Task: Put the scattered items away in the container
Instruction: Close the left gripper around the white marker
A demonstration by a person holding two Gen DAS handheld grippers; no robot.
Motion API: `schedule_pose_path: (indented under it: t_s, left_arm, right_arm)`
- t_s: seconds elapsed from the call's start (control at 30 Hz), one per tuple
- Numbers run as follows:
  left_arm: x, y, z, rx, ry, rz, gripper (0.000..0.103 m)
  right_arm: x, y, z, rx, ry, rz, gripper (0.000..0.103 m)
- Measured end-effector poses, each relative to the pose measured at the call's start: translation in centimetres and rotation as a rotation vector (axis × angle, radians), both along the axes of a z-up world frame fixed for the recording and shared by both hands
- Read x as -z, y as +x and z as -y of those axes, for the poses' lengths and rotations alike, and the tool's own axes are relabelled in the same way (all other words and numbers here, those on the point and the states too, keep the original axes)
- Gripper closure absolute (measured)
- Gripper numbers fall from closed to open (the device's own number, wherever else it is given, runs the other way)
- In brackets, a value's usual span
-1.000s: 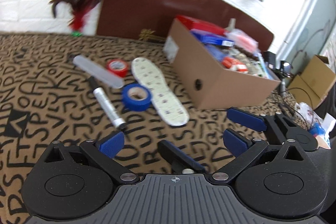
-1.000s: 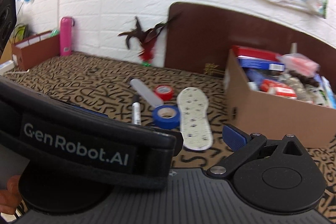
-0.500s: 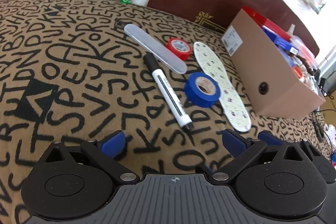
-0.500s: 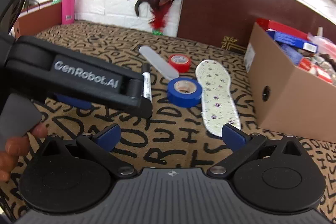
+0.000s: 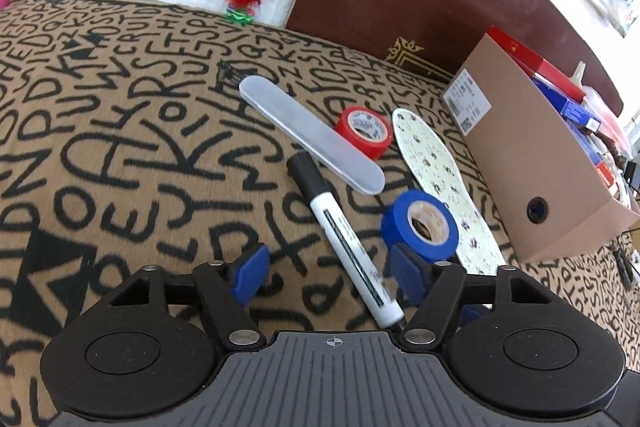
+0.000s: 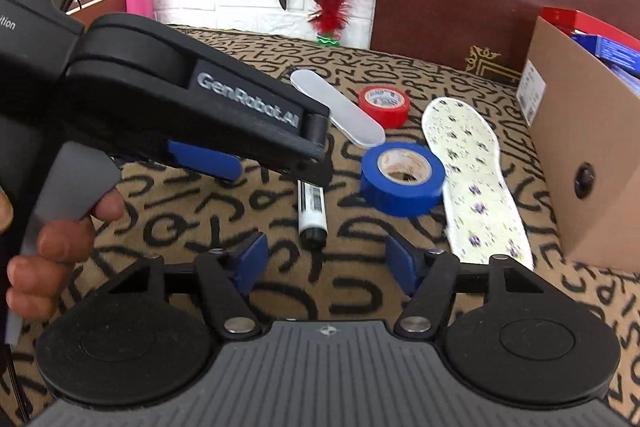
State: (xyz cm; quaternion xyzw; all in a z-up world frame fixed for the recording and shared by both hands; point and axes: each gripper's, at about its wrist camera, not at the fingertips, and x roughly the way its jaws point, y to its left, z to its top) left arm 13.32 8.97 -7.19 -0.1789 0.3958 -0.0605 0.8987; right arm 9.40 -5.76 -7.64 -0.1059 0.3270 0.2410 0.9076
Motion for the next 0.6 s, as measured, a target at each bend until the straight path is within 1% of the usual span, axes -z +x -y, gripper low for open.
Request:
schedule_pose_path:
  t_s: [0.07, 0.1, 0.17, 0.27, 0.3, 0.37, 0.4, 0.43, 0.47, 0.53, 0.6]
  left_arm:
    - [0.1, 0.5, 0.0, -0.002, 0.006, 0.006, 0.032]
    - [0.1, 0.8, -0.1, -0.002, 0.007, 0.008, 0.034]
    - [0.2, 1.2, -0.1, 0.0, 0.006, 0.013, 0.036]
    - [0.4, 1.6, -0.2, -0.002, -0.002, 0.018, 0.04]
    - [0.4, 1.8, -0.2, -0.003, 0.001, 0.017, 0.045]
    - [0.5, 2.1, -0.3, -0.006, 0.004, 0.009, 0.067]
    - [0.6, 2.1, -0.5, -0.004, -0.008, 0.004, 0.08]
    - [0.7, 2.1, -0.7, 0.002, -0.032, -0.001, 0.082]
    - [0.8, 2.0, -0.8, 0.003, -0.053, -0.008, 0.082]
    - [0.8, 1.5, -0.7, 0.012, -0.063, -0.018, 0.083]
    - [0.8, 0.6, -0.3, 0.028, -0.063, -0.027, 0.083]
  right_arm:
    - [0.0, 0.5, -0.4, -0.013, 0.006, -0.001, 0.045]
    - [0.0, 0.8, -0.7, -0.018, 0.009, -0.001, 0.047]
    - [0.1, 1.3, -1.1, -0.024, 0.016, -0.001, 0.055]
    - [0.2, 2.0, -1.6, -0.02, 0.029, -0.003, 0.056]
    - [0.2, 2.2, -1.7, -0.019, 0.032, -0.003, 0.056]
    - [0.3, 2.7, -1.8, -0.015, 0.044, -0.006, 0.058]
    - [0.3, 2.9, -1.8, -0.011, 0.05, -0.01, 0.06]
    - [0.3, 3.0, -1.7, -0.009, 0.052, -0.012, 0.066]
    - [0.3, 2.9, -1.7, -0.008, 0.054, -0.013, 0.077]
    - [0.2, 2.7, -1.4, -0.014, 0.075, -0.036, 0.084]
    - [0.1, 2.2, -1.3, -0.021, 0.066, -0.042, 0.085]
